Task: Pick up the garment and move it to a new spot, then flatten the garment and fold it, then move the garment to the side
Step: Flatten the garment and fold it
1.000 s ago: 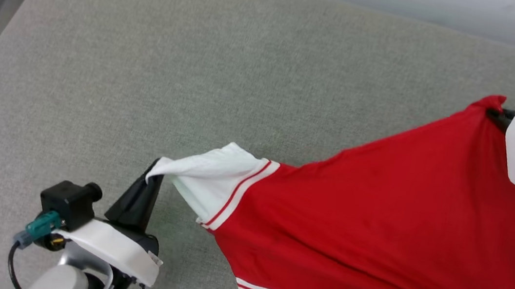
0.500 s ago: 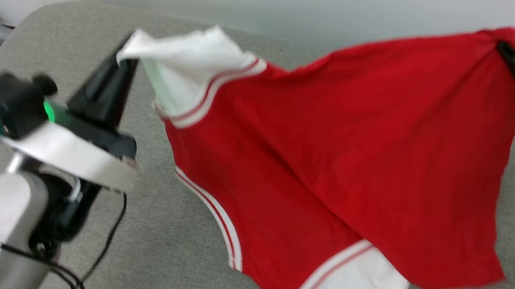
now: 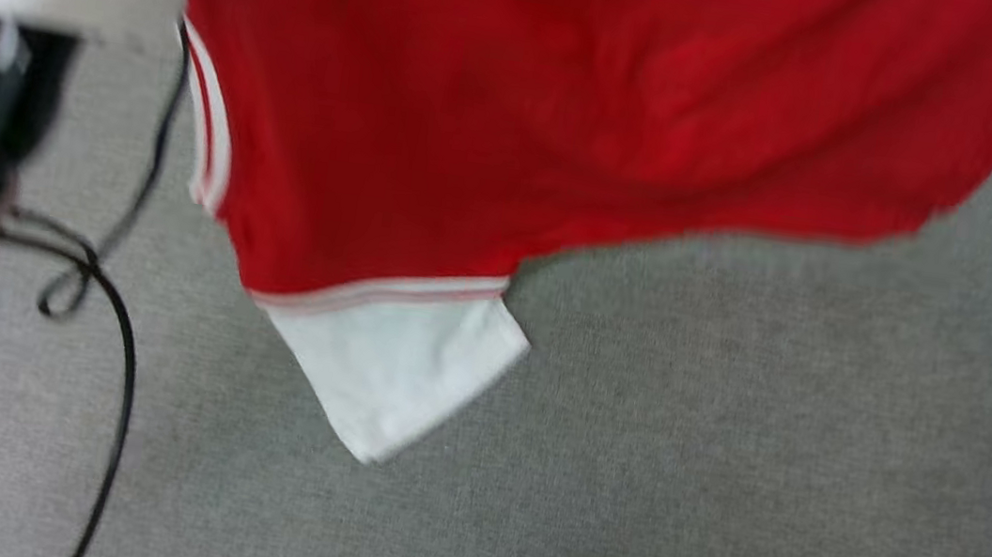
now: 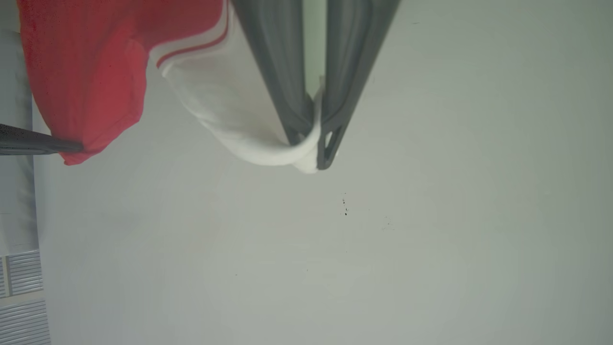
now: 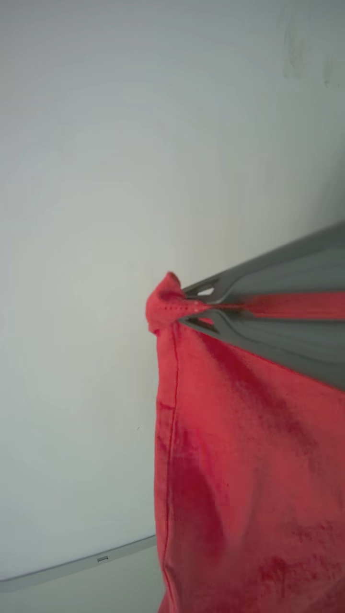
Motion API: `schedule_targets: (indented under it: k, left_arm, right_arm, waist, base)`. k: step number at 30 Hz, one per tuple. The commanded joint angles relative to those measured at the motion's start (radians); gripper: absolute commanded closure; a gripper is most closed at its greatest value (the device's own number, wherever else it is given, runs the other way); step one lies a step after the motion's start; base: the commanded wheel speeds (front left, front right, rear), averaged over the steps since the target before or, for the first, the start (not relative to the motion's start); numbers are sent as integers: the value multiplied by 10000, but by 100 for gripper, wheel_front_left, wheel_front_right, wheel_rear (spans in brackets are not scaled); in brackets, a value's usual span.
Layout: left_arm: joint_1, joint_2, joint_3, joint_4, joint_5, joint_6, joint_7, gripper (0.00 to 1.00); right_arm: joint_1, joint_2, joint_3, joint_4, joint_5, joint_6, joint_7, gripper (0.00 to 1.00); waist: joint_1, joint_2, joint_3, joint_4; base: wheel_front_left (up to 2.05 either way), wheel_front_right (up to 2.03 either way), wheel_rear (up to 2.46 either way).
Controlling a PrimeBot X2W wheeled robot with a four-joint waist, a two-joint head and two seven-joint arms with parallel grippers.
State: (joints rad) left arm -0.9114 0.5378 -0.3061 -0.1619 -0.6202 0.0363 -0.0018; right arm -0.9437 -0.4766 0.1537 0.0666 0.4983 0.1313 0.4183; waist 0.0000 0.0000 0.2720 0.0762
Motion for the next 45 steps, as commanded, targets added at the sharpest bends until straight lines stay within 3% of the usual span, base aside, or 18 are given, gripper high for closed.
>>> schedule_targets:
  k: [1, 7, 14, 23, 28, 35, 45]
  left_arm:
    - [-580, -46, 74, 269, -33, -103, 34, 100]
    - [-3651, -243, 145, 1835, 84, -613, 177, 100]
    - [-7057, -509, 42, 4030, 509, -1073, -93, 100]
    - [-9378, -961, -171, 6186, 747, -1347, -916, 100]
    - [-9408, -1104, -465, 7112, 697, -1501, -1385, 100]
    - [-8417, -1099, -926, 7928, 468, -1628, -2024, 100]
    - [-5126, -1067, -845, 7681, -82, -1641, -2597, 100]
  right_arm:
    - [-461, 151, -89, -16, -159, -12, 55, 100]
    - [-2853, 574, -388, 437, -980, -12, 196, 100]
    - [-6089, 842, -473, 2044, -2127, -14, -422, 100]
    - [-8923, 1305, -462, 4742, -3005, -12, -1733, 100]
    - [-9137, 1399, -139, 5851, -2961, -12, -2395, 100]
    - [-8109, 1568, 246, 6977, -2406, -12, -3410, 100]
    - [-5684, 1839, 997, 7675, -1395, -12, -5164, 100]
  waist:
    - [0, 0, 651, -59]
    - [0, 0, 2116, -177]
    - [0, 0, 3426, -278]
    - [0, 0, 4340, -268]
    - [0, 0, 4674, -279]
    - [0, 0, 4689, -376]
    - [0, 0, 3976, -497]
  base:
    - [0, 0, 0]
    - [0, 0, 0]
    - [0, 0, 0]
    - [0, 0, 0]
    - [0, 0, 0]
    - [0, 0, 0]
    - [0, 0, 0]
